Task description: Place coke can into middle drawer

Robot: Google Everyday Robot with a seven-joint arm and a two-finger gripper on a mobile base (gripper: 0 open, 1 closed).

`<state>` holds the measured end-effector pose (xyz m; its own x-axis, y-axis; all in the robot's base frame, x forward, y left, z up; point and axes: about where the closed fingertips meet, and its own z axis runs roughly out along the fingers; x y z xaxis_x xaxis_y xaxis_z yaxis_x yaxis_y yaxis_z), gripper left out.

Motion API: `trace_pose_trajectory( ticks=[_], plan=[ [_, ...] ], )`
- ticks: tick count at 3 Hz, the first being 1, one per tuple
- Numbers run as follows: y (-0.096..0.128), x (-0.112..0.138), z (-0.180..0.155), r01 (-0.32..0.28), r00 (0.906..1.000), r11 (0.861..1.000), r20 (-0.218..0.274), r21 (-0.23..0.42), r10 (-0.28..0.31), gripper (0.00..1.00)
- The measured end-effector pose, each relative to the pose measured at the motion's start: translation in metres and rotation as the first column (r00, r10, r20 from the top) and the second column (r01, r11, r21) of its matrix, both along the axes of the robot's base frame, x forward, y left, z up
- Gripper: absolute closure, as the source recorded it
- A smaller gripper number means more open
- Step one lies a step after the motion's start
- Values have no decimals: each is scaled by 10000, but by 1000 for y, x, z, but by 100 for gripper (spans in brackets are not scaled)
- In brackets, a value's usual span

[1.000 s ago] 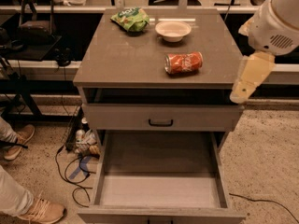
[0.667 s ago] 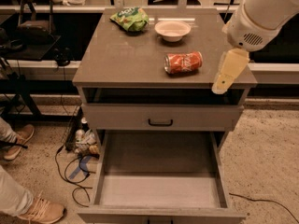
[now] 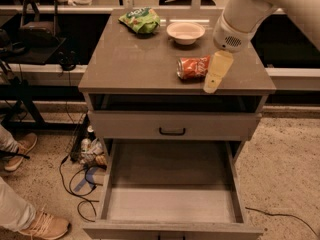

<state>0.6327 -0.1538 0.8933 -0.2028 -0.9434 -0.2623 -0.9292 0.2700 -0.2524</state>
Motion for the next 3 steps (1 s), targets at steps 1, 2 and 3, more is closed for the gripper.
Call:
trace_pose_trajectory(
  ticks=[1,2,3],
  plan=[
    [9,24,-21,-100,9988,9999,-485,-81,96,0],
    [18,42,-36,-297,9957,9994,-884,-149,283,0],
    [23,52,-50,-414,9911,9990,-1274,-188,387,14]
  ],
)
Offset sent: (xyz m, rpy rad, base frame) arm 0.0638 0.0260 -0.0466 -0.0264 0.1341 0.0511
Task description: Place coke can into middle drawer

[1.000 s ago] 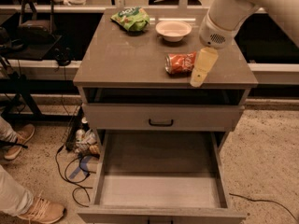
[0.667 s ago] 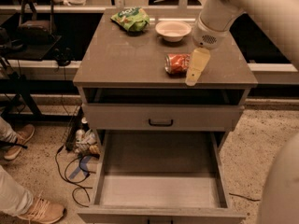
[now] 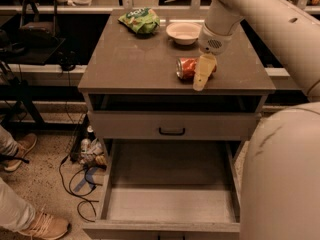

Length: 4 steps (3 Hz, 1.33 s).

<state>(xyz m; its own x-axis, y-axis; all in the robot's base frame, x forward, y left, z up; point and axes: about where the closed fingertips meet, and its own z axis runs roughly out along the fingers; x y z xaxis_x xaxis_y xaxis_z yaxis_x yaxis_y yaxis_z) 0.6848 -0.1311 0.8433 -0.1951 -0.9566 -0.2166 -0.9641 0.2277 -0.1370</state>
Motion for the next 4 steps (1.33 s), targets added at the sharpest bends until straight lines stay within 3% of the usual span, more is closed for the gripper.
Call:
trace_pose_trajectory(
  ticks=[2,3,4],
  plan=[
    [8,9,-15,-246,9989,9997,-410,31,247,61],
    [-1,-4,4,-241,9997,9997,6,57,241,84],
    [-16,-43,41,41,9986,9999,521,148,-48,100]
  ],
)
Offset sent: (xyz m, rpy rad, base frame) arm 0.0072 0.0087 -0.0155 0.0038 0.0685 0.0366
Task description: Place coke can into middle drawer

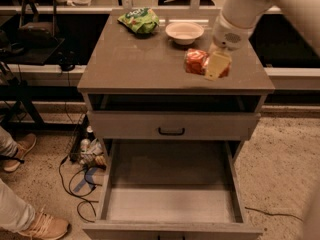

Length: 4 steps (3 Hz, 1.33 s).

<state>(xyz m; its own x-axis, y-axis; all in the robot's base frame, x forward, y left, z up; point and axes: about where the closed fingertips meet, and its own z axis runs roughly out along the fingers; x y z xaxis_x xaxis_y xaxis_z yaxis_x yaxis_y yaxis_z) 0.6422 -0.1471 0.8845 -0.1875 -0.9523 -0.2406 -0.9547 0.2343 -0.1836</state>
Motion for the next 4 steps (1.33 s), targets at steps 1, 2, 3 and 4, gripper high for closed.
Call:
trace_pose_trajectory(
  ticks=[1,2,3,4],
  plan=[
    [-11,-79,1,291,9979,9996,-587,-9,-291,100],
    [-11,-78,0,337,9977,9994,-588,-21,-338,100],
    [0,-89,-56,916,9833,9915,-1655,919,-755,100],
    [40,-102,-125,1437,9537,9611,-2924,2360,-708,100]
  ],
)
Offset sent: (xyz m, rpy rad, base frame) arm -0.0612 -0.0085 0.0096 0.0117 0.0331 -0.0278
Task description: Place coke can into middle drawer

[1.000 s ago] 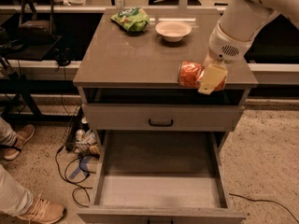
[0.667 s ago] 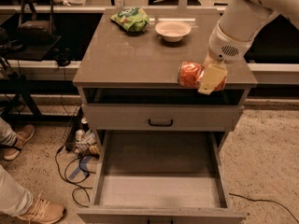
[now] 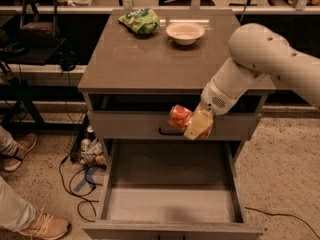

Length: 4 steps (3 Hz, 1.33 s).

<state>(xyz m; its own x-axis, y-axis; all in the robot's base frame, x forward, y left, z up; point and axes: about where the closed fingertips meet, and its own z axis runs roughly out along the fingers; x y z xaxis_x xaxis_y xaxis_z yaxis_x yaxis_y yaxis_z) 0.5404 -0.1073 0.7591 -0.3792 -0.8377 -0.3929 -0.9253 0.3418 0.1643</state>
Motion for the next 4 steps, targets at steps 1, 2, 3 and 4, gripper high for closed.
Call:
trace_pose_trajectory(
  ticks=[1,2,3,4],
  plan=[
    [48,1,-67,880,9940,9870,-761,1342,-783,100],
    [48,1,-67,882,9940,9870,-764,1342,-784,100],
    [49,-10,-108,1542,9785,9782,-1587,1389,-1317,100],
    [49,-26,-173,2555,9392,9563,-2710,1420,-2107,100]
  ],
)
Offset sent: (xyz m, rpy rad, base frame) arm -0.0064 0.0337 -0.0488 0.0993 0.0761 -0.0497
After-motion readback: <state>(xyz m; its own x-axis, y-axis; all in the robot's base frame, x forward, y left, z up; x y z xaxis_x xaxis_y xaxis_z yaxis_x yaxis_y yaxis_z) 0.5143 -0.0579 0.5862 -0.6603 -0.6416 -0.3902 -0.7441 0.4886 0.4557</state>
